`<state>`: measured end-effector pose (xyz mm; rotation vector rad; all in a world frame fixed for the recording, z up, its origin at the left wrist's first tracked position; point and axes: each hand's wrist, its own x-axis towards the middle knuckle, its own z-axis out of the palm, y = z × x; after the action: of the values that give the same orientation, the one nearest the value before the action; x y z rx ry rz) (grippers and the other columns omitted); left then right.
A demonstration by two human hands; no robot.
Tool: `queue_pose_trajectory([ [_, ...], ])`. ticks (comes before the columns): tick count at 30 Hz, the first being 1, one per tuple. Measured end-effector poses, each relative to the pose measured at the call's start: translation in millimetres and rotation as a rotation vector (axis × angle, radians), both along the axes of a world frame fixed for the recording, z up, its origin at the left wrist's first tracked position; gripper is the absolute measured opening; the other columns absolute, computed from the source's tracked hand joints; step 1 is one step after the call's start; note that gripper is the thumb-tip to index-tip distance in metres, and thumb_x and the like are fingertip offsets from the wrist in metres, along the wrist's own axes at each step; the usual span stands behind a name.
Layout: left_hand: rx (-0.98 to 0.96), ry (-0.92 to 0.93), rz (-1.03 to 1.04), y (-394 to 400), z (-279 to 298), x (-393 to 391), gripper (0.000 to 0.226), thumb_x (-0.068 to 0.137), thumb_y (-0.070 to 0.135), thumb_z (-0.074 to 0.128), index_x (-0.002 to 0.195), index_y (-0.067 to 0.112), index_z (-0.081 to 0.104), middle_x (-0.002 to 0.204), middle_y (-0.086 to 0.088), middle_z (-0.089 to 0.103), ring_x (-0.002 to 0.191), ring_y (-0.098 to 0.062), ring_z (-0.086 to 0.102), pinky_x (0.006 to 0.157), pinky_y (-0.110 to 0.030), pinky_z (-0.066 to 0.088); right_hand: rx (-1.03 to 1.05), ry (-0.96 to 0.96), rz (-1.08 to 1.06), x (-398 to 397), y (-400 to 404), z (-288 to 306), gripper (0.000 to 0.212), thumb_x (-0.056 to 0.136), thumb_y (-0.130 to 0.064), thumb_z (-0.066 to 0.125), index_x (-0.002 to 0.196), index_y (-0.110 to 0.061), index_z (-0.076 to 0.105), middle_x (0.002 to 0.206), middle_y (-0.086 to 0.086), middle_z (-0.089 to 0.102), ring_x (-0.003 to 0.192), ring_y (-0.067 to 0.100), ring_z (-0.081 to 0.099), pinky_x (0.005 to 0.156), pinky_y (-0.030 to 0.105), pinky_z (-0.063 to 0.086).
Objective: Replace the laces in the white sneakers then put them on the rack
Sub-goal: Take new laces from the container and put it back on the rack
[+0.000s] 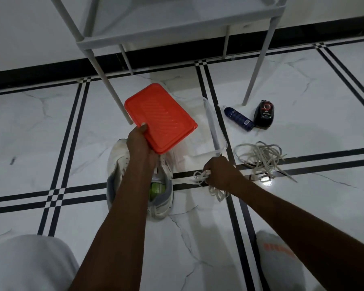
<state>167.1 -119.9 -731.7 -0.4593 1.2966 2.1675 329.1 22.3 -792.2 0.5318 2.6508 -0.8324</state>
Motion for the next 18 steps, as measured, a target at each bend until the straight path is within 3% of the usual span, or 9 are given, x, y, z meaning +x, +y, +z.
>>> queue_pose_trajectory([
  [3, 0.007, -0.001, 0.007, 0, -5, 1, 0.025, 0.099, 0.012, 0.053, 0.123, 0.012, 0.058, 0.122, -0.015, 0.069, 0.108, -0.034, 0.069, 0.071, -0.045, 0.062, -0.074, -0.006, 0.05, 10, 0, 2, 0.031, 0.08, -0.015, 0.078, 0.107, -0.001, 0.074, 0.11, 0.016, 0.069, 0.106, 0.029, 0.065, 0.085, 0.031, 0.048],
  [5, 0.014, -0.017, 0.015, 0, -8, -1, 0.019, 0.099, 0.012, 0.052, 0.117, 0.012, 0.059, 0.121, -0.015, 0.069, 0.106, -0.033, 0.069, 0.078, -0.048, 0.061, -0.116, -0.065, 0.095, 14, 8, 14, 0.047, 0.079, -0.019, 0.082, 0.123, -0.009, 0.069, 0.125, 0.009, 0.064, 0.116, 0.023, 0.059, 0.096, 0.027, 0.043],
  [8, 0.039, -0.04, 0.021, 5, -12, 0, 0.019, 0.099, 0.012, 0.051, 0.117, 0.012, 0.058, 0.12, -0.014, 0.069, 0.108, -0.033, 0.069, 0.089, -0.052, 0.058, -0.201, -0.126, -0.018, 21, 44, 30, 0.029, 0.078, -0.014, 0.082, 0.106, -0.014, 0.077, 0.108, 0.003, 0.071, 0.096, 0.022, 0.069, 0.085, 0.032, 0.054],
  [11, 0.035, -0.015, 0.019, 9, -8, 3, 0.023, 0.1, 0.011, 0.051, 0.122, 0.012, 0.057, 0.112, -0.01, 0.07, 0.097, -0.027, 0.071, 0.079, -0.047, 0.062, -0.111, -0.141, -0.162, 29, 84, 41, 0.016, 0.077, -0.018, 0.082, 0.09, -0.008, 0.079, 0.092, 0.005, 0.075, 0.085, 0.02, 0.071, 0.08, 0.035, 0.057],
  [13, 0.033, 0.003, 0.006, 11, -5, 4, 0.023, 0.1, 0.01, 0.05, 0.121, 0.012, 0.058, 0.109, -0.009, 0.071, 0.09, -0.024, 0.072, 0.062, -0.04, 0.063, 0.175, -0.09, -0.239, 36, 105, 38, 0.035, 0.073, -0.031, 0.085, 0.1, -0.009, 0.075, 0.107, 0.008, 0.07, 0.103, 0.025, 0.065, 0.091, 0.038, 0.053],
  [15, 0.024, 0.009, 0.002, 9, -6, 5, 0.022, 0.099, 0.01, 0.051, 0.12, 0.012, 0.059, 0.113, -0.01, 0.07, 0.091, -0.025, 0.073, 0.057, -0.037, 0.061, 0.342, -0.084, -0.33, 43, 117, 27, 0.072, 0.065, -0.038, 0.09, 0.128, -0.018, 0.061, 0.134, 0.011, 0.051, 0.127, 0.032, 0.046, 0.101, 0.047, 0.045],
  [17, 0.024, 0.013, -0.012, 6, -9, 4, 0.025, 0.098, 0.011, 0.052, 0.123, 0.011, 0.059, 0.118, -0.012, 0.07, 0.095, -0.027, 0.073, 0.059, -0.039, 0.061, 0.331, -0.218, -0.339, 48, 125, 10, 0.105, 0.061, -0.046, 0.091, 0.15, -0.03, 0.036, 0.153, 0.013, 0.023, 0.14, 0.041, 0.023, 0.106, 0.059, 0.036],
  [18, 0.025, 0.013, -0.022, 4, -10, 4, 0.028, 0.098, 0.011, 0.052, 0.126, 0.011, 0.058, 0.12, -0.013, 0.07, 0.097, -0.028, 0.073, 0.061, -0.041, 0.062, 0.273, -0.277, -0.344, 49, 128, -1, 0.113, 0.061, -0.051, 0.089, 0.153, -0.033, 0.027, 0.157, 0.013, 0.012, 0.143, 0.045, 0.016, 0.108, 0.06, 0.033],
])
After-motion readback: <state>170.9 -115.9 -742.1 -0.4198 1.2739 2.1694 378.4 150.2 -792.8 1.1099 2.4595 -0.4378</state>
